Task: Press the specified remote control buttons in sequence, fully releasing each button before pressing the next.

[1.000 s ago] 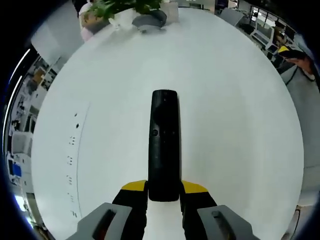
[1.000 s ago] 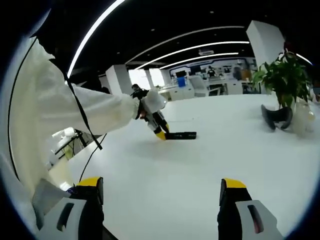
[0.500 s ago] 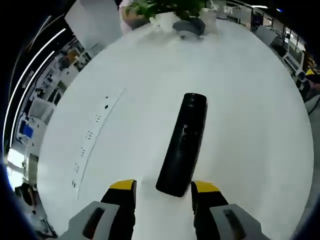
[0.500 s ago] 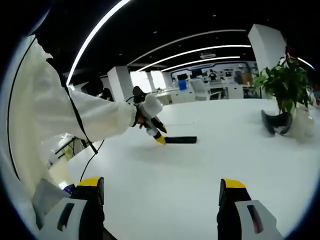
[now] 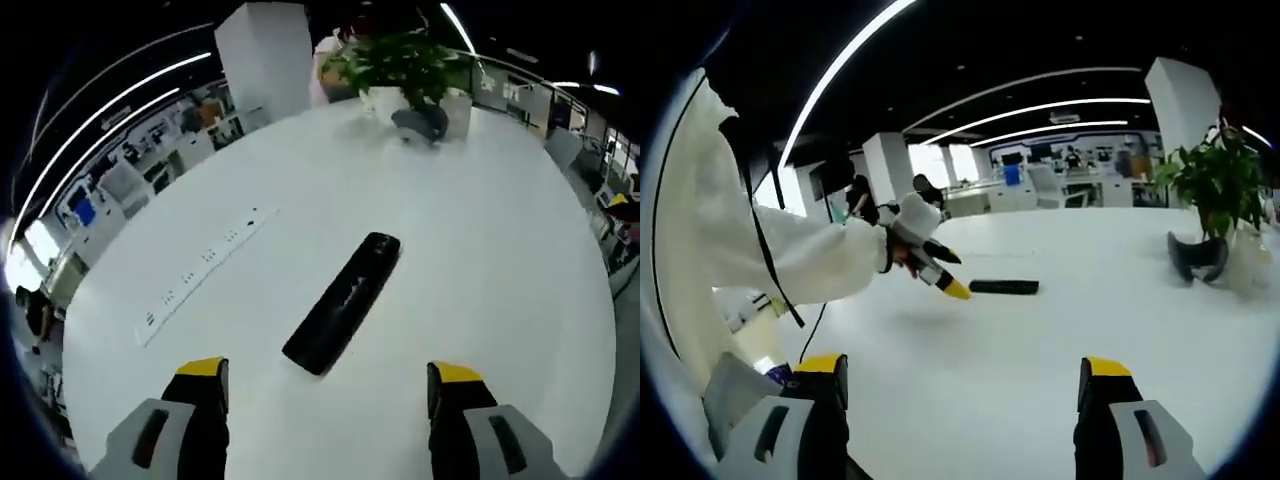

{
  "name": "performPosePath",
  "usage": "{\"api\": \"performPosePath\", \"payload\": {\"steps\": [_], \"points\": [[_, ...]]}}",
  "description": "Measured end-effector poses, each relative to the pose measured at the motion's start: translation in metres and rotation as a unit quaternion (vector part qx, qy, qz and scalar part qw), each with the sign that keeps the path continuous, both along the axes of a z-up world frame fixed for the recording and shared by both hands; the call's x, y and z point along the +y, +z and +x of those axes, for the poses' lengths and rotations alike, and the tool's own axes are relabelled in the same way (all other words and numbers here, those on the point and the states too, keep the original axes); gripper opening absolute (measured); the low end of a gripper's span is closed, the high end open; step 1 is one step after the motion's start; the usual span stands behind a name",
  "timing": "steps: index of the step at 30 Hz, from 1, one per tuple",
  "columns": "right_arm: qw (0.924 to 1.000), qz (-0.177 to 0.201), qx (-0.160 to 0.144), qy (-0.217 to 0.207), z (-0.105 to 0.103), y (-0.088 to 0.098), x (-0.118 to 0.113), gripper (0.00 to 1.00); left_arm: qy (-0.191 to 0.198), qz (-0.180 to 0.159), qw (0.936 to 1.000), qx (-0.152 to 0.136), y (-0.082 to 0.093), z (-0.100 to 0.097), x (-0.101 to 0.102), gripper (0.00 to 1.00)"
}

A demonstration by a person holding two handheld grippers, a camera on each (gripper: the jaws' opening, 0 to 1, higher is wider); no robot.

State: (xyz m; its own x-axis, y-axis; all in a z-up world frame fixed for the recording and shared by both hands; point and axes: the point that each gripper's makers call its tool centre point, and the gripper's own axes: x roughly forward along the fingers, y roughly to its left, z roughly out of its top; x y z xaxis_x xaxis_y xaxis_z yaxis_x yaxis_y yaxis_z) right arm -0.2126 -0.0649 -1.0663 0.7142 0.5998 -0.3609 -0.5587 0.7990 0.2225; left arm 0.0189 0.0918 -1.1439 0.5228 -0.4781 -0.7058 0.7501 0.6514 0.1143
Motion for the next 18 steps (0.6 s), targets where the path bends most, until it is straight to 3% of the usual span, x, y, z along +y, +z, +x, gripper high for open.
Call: {"api": "performPosePath", "payload": {"steps": [8,11,18], "points": [[0.9999,-0.005,-0.008,0.01,-0.003,0.003,0.001,0.97,0.015,-0.068,0.9974,-0.018,0.02,-0.032,-0.001,0.93],[0.9999,-0.011,-0.008,0.009,-0.003,0.003,-0.003,0.97,0.016,-0.082,0.9952,-0.051,0.033,-0.043,-0.003,0.93],[0.9997,-0.019,-0.012,0.008,-0.005,0.004,-0.008,0.99,0.027,-0.105,0.9922,-0.061,0.049,-0.08,-0.007,1.0]]}}
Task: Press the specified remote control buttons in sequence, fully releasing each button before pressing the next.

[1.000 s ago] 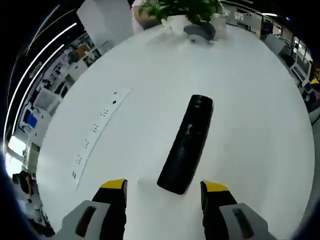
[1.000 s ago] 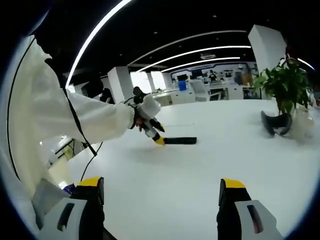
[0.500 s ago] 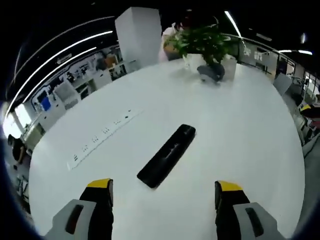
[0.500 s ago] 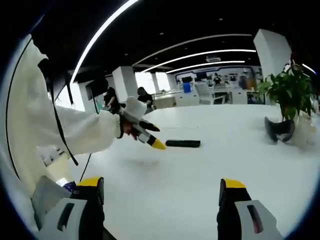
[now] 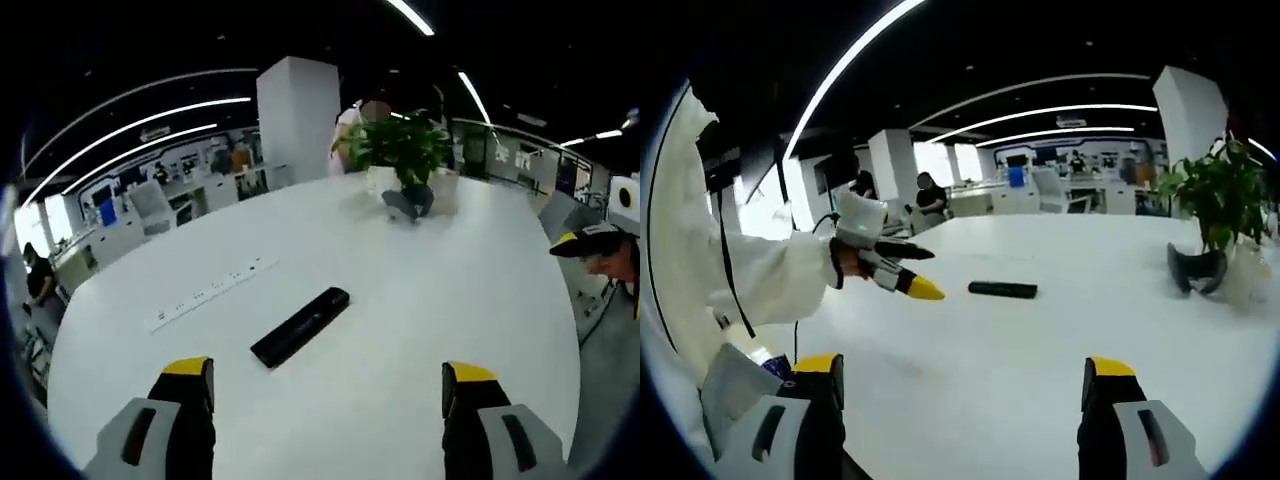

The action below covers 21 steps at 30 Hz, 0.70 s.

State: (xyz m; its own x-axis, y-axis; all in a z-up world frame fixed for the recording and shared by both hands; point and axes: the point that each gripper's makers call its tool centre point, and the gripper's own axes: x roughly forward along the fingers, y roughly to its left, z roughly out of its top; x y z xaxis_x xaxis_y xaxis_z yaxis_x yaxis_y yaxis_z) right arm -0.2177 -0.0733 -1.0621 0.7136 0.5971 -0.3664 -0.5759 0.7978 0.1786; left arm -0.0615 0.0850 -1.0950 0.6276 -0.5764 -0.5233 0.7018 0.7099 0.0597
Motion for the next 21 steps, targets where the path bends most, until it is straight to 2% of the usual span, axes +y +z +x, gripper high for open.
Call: {"api": "performPosePath", "payload": {"steps": [3,8,10,11,13,16,21], "points": [[1.0,-0.003,-0.003,0.006,-0.002,0.001,0.002,0.99,0.011,-0.019,0.9997,-0.012,0.011,-0.016,0.0,1.0],[0.9998,-0.011,-0.001,0.017,-0.011,-0.002,0.006,0.99,0.027,-0.024,0.999,-0.024,0.022,-0.036,0.002,1.0],[0.9997,-0.01,-0.001,0.02,-0.012,-0.002,0.007,0.99,0.038,-0.053,0.9974,-0.031,0.033,-0.045,0.0,1.0],[0.9997,-0.011,-0.002,0.021,-0.013,-0.001,0.007,0.99,0.04,-0.055,0.9971,-0.034,0.034,-0.048,0.001,1.0],[0.9996,-0.011,-0.005,0.024,-0.012,0.0,0.008,0.99,0.047,-0.043,0.9972,-0.038,0.033,-0.055,0.005,1.0],[0.9995,-0.012,-0.012,0.025,-0.009,0.003,0.007,0.99,0.073,-0.066,0.9947,-0.029,0.034,-0.065,0.006,1.0],[0.9996,-0.008,-0.019,0.018,-0.003,0.005,0.003,0.99,0.069,-0.054,0.9954,-0.038,0.028,-0.084,0.003,1.0]]}}
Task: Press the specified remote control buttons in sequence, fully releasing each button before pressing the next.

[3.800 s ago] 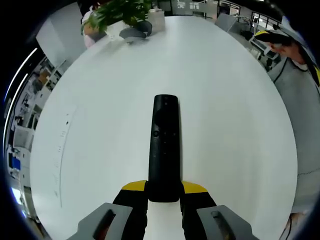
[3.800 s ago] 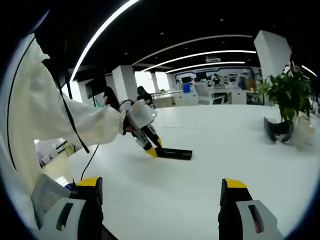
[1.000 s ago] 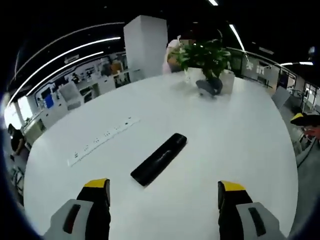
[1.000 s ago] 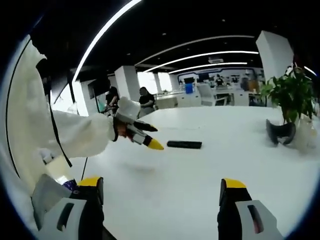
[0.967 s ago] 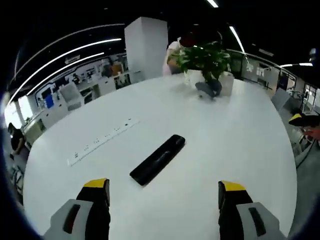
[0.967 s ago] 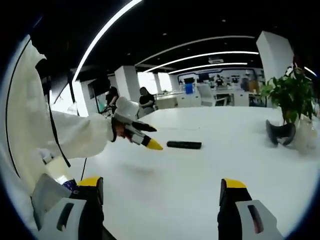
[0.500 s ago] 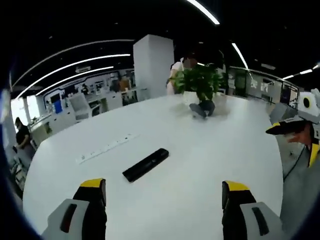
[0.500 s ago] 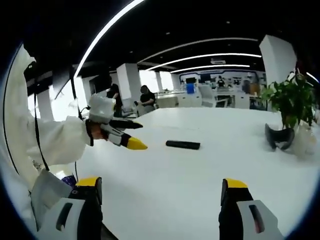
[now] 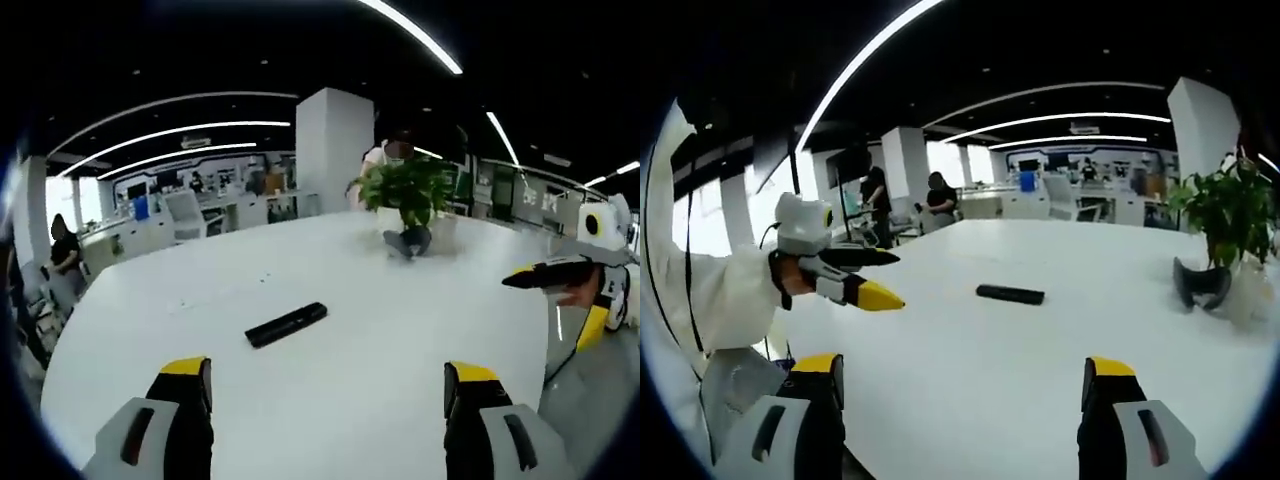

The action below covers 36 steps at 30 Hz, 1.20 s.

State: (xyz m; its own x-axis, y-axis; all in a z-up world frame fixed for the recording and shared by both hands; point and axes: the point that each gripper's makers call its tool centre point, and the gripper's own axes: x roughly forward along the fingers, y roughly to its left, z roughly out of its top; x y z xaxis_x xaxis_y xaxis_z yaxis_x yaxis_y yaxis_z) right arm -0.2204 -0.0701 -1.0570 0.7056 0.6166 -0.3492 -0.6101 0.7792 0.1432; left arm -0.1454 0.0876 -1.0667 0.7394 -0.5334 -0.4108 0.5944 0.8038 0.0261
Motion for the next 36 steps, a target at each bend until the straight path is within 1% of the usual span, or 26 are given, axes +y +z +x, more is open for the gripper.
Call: {"api": "performPosePath", "payload": {"steps": [3,7,10,12,13,15,17,21,26,31,36], "points": [[1.0,0.001,-0.003,-0.004,0.003,0.001,-0.002,0.99,-0.004,-0.001,1.0,-0.003,0.001,-0.012,-0.003,1.0],[0.9999,0.001,-0.006,-0.01,0.005,0.002,-0.007,0.99,0.004,-0.02,0.9998,0.004,0.002,-0.026,-0.004,1.0],[0.9999,-0.001,-0.007,-0.015,0.007,0.002,-0.011,0.99,0.008,-0.022,0.9997,0.001,0.0,-0.036,-0.005,1.0],[0.9998,-0.002,-0.007,-0.017,0.007,0.001,-0.013,0.99,0.013,-0.023,0.9996,0.007,-0.003,-0.041,-0.003,1.0],[0.9998,-0.004,-0.007,-0.018,0.006,0.0,-0.014,0.99,0.014,-0.028,0.9994,0.012,-0.004,-0.045,-0.003,1.0],[0.9998,-0.006,-0.007,-0.02,0.006,-0.001,-0.015,0.99,0.023,-0.037,0.999,0.01,-0.002,-0.05,-0.002,1.0],[0.9997,-0.005,-0.006,-0.023,0.005,-0.003,-0.018,0.99,0.026,-0.044,0.9986,0.013,-0.004,-0.053,-0.003,1.0],[0.9997,-0.006,-0.008,-0.023,0.005,-0.001,-0.017,0.99,0.028,-0.03,0.9991,0.008,-0.007,-0.058,-0.004,1.0],[0.9997,-0.01,-0.01,-0.019,0.004,0.0,-0.016,0.99,0.032,-0.035,0.9988,0.009,-0.005,-0.061,-0.004,1.0],[0.9998,-0.011,-0.01,-0.016,0.004,0.001,-0.015,0.99,0.04,-0.031,0.9987,0.007,-0.007,-0.062,0.004,1.0],[0.9997,-0.015,-0.012,-0.012,0.004,0.002,-0.011,0.99,0.041,-0.038,0.9983,0.014,-0.012,-0.066,0.01,1.0]]}}
